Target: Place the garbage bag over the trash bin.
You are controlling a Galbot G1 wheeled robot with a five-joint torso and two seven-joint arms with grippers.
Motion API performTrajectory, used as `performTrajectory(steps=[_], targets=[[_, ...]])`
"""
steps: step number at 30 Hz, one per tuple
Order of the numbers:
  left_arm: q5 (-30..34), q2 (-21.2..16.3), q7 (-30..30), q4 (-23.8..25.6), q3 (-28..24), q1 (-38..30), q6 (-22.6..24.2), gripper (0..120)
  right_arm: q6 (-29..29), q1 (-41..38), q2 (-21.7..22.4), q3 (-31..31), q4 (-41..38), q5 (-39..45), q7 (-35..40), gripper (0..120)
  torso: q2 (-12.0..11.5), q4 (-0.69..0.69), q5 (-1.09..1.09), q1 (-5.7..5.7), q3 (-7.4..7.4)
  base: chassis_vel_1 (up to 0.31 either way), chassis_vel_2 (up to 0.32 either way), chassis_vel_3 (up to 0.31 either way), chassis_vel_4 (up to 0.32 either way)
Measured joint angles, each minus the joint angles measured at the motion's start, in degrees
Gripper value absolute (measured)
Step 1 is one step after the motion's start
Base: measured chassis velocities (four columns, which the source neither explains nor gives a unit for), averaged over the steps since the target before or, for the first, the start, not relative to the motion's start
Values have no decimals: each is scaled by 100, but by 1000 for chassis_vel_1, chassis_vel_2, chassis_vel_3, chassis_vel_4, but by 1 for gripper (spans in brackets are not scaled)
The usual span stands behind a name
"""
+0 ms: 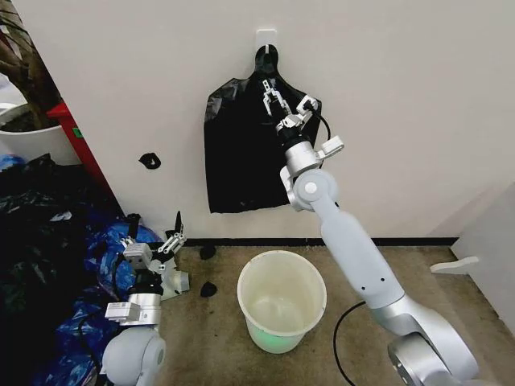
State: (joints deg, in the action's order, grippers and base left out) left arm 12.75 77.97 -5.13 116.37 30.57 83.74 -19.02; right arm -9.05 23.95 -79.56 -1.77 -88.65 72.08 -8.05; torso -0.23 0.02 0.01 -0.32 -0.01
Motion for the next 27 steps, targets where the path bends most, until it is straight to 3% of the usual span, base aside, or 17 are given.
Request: performTrajectory(steps=[4, 14, 21, 26, 27], targets=[[-11, 0, -11, -14, 0, -4, -5, 100, -5, -36, 6, -7, 21, -83, -21, 0, 0, 0, 0, 0, 0, 0, 0, 0, 0], [-28, 5, -26, -16, 6, 2, -24, 100, -19, 168, 169, -22, -111, -216, -68, 0, 0, -2, 0, 0, 0, 0, 0, 0, 0], [-14, -21, -48, -13, 31, 21, -54, 100, -75, 1461, 926, 96, -1352, -530, -223, 0, 0, 0, 1, 0, 0, 0, 0, 0, 0], [-12, -34, -54, -13, 18, 20, -64, 100, -127, 2275, 1178, 66, -1878, -844, -368, 0, 0, -3, 0, 0, 1, 0, 0, 0, 0], [-10, -41, -57, -13, 17, 22, -67, 100, -141, 2441, 1218, 55, -1953, -914, -413, 0, 0, 2, 0, 0, 1, 0, 0, 0, 0]])
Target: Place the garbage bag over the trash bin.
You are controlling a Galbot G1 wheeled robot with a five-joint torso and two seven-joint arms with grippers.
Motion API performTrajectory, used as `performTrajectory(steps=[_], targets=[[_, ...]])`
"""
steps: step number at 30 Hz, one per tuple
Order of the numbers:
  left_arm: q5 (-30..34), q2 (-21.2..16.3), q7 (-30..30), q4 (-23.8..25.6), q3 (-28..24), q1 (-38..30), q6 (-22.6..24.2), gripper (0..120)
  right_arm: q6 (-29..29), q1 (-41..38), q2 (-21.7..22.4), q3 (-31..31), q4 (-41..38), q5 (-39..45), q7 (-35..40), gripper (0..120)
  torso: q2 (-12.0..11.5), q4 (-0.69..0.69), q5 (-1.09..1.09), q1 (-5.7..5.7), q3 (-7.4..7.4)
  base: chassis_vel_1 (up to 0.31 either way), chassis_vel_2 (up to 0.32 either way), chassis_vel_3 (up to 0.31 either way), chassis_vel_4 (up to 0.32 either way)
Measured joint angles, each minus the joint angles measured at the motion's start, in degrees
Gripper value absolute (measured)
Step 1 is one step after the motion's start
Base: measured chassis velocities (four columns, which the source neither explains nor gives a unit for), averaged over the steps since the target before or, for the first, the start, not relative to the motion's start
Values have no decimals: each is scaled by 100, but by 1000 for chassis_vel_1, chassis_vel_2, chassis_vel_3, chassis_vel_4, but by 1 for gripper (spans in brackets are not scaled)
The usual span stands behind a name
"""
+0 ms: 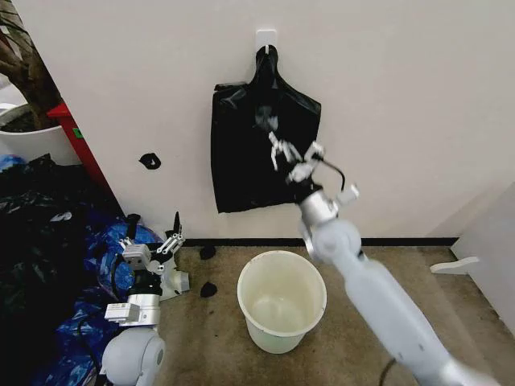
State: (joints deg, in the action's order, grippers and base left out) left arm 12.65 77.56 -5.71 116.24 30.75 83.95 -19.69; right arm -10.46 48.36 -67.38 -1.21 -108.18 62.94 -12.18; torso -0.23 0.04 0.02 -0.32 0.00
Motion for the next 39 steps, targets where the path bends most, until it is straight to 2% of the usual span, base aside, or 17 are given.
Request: performTrajectory(steps=[8, 10, 14, 15, 21, 26, 29, 34, 39], targets=[[3, -51, -2, 5, -33, 20, -17, 100, -227, 1223, 233, -129, -203, -748, -562, 0, 0, -2, 0, 0, 0, 0, 0, 0, 0], [2, -56, -2, 5, -60, 13, -19, 100, -379, 1584, 273, -180, -94, -1179, -907, 0, 0, -2, 0, 0, 0, 0, 0, 0, 0], [0, -63, -1, 7, -76, 4, -19, 100, -488, 1787, 301, -216, 15, -1495, -1178, 0, 0, -2, -1, 0, 0, 0, 0, 0, 0], [0, -74, -1, 9, -83, -8, -19, 100, -605, 1950, 326, -257, 182, -1797, -1490, 0, 0, -2, 0, 0, 0, 0, 0, 0, 0], [4, -100, -1, 1, -92, -32, -19, 100, -856, 2205, 348, -394, 594, -2383, -2214, 0, 0, -2, 0, 0, -1, 0, 0, 0, 0], [11, -107, -1, -15, -96, -41, -19, 100, -1007, 2202, 294, -421, 796, -2606, -2288, 0, 0, -2, 0, -1, -1, 0, 0, 0, 0], [26, -129, 0, -26, -92, -48, -19, 100, -1120, 2092, 215, -468, 844, -2653, -2061, 0, 0, -3, 0, -1, -1, 0, 0, 0, 0], [43, -141, 0, -52, -83, -69, -19, 100, -1324, 2016, 200, -674, 813, -2731, -2088, 15, 0, -3, 0, -1, -1, 0, 0, 0, 0], [33, -99, 0, -93, -117, -95, -20, 100, -1812, 2182, 309, -1094, 773, -3371, -2706, 36, 0, -1, 0, -1, -1, 0, 0, 0, 0]])
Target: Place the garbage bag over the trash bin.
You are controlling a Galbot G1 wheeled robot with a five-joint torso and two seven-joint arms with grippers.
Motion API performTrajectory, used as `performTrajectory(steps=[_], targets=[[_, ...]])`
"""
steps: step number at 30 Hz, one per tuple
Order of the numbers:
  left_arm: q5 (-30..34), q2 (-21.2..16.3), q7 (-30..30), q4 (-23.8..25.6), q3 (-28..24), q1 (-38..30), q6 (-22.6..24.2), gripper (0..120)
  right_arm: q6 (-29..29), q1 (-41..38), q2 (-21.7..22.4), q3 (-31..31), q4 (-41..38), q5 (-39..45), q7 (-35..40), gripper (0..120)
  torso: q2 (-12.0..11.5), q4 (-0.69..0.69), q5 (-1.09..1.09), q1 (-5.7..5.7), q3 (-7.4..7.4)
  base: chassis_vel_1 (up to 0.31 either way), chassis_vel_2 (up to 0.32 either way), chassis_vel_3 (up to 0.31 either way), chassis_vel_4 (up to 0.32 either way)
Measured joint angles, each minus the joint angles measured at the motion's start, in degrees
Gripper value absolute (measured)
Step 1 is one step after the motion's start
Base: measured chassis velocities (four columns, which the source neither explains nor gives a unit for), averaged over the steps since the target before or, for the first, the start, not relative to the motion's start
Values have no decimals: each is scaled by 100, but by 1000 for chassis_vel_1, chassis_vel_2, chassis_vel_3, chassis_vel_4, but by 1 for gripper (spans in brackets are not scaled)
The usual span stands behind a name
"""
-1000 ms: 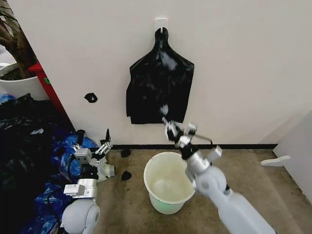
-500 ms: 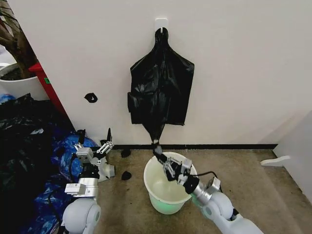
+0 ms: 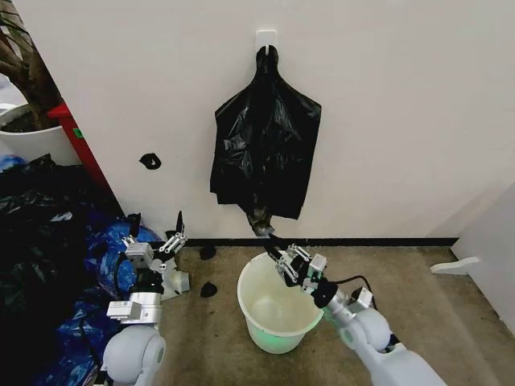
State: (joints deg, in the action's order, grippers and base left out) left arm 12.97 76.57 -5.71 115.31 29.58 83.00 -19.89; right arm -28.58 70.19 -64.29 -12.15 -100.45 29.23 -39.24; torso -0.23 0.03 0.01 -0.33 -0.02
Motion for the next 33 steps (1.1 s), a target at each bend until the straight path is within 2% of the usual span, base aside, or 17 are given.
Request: performTrajectory(steps=[2, 3, 7, 8, 10, 13, 14, 16, 19, 32, 33], targets=[[-5, 4, 0, -5, -5, -2, -1, 100, -78, 24, 11, -42, -16, -80, -5, 39, 0, 1, 0, 0, 0, 0, 0, 0, 0], [-16, 18, 2, -13, -14, -10, -3, 100, -217, 61, 23, -70, -86, -233, 259, 44, 0, 1, 0, 0, 0, 0, 0, 0, 0], [-44, 37, 2, -34, -18, -20, -5, 100, -301, -34, -25, 60, -415, -1085, 2255, 61, 0, 0, 0, 0, 0, 0, 0, 0, 0], [-44, 37, 2, -34, -18, -20, -5, 100, -301, -34, -25, 60, -415, -1085, 2255, 61, 0, 0, 0, 0, 0, 0, 0, 0, 0], [-76, 46, 2, -57, -18, -29, -8, 100, -95, -305, -100, 141, -525, -1871, 3265, 71, 0, -1, 0, 0, 0, 0, 0, 0, 0], [-110, 59, 1, -67, -18, -30, -8, 100, 437, -670, -168, 204, -491, -2906, 4087, 82, 0, -1, 0, 0, 0, 0, 0, 0, 0], [-110, 59, 1, -67, -18, -30, -8, 100, 437, -670, -168, 204, -491, -2906, 4087, 82, 0, -1, 0, 0, 0, 0, 0, 0, 0], [-125, 68, 1, -69, -14, -30, -9, 100, 873, -954, -197, 215, -301, -3660, 4419, 93, 0, -2, 0, 0, 0, 0, 0, 0, 0], [-128, 69, 1, -89, 11, -33, -9, 100, 1213, -1181, -198, 256, -63, -4247, 4563, 99, 0, 0, -1, 0, -1, 0, 0, 0, 0], [-179, 143, -8, -154, 12, -70, -9, 100, 1713, -1734, -424, 322, 286, -6099, 4902, 100, -1, -1, -1, 0, 0, 0, 0, 0, 0], [-189, 152, -9, -154, 7, -72, -8, 100, 1792, -1779, -448, 323, 270, -6243, 4937, 95, -1, -1, -1, 0, 0, 0, 0, 0, 0]])
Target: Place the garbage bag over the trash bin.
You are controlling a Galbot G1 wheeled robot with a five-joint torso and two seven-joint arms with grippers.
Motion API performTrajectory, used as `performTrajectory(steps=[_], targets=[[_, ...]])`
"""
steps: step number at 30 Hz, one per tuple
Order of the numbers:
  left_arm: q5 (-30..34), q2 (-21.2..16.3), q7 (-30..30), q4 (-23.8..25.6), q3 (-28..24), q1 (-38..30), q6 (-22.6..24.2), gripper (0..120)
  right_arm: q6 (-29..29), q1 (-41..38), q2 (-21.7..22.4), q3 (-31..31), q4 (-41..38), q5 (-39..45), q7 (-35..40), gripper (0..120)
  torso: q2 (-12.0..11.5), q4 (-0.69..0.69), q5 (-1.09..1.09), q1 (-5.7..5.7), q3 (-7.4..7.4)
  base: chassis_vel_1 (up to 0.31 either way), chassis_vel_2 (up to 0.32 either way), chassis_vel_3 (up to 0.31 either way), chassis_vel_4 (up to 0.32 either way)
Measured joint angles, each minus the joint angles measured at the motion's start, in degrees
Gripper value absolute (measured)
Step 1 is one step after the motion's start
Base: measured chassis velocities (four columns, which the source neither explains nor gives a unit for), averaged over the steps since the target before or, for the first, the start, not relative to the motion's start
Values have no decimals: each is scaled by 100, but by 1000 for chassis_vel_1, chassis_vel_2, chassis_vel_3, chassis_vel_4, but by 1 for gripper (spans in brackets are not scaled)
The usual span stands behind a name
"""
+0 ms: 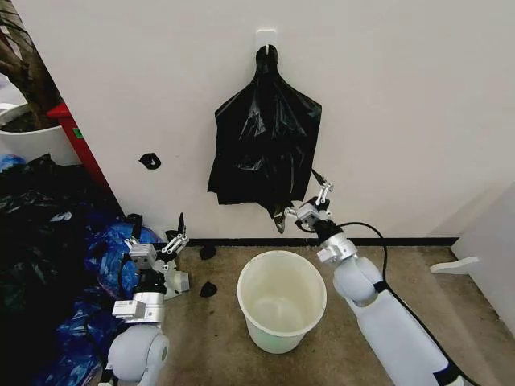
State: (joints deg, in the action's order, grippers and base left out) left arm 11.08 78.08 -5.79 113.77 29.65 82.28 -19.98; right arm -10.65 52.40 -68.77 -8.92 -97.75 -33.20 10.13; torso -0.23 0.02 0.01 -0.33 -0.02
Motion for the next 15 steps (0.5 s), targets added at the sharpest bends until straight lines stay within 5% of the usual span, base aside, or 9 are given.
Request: performTrajectory(steps=[15], targets=[[-25, 5, -5, -13, -20, -6, -1, 100, 481, 197, 25, -136, -475, -429, 589, 41, 0, 0, 0, 0, 0, 0, 0, 0, 0]])
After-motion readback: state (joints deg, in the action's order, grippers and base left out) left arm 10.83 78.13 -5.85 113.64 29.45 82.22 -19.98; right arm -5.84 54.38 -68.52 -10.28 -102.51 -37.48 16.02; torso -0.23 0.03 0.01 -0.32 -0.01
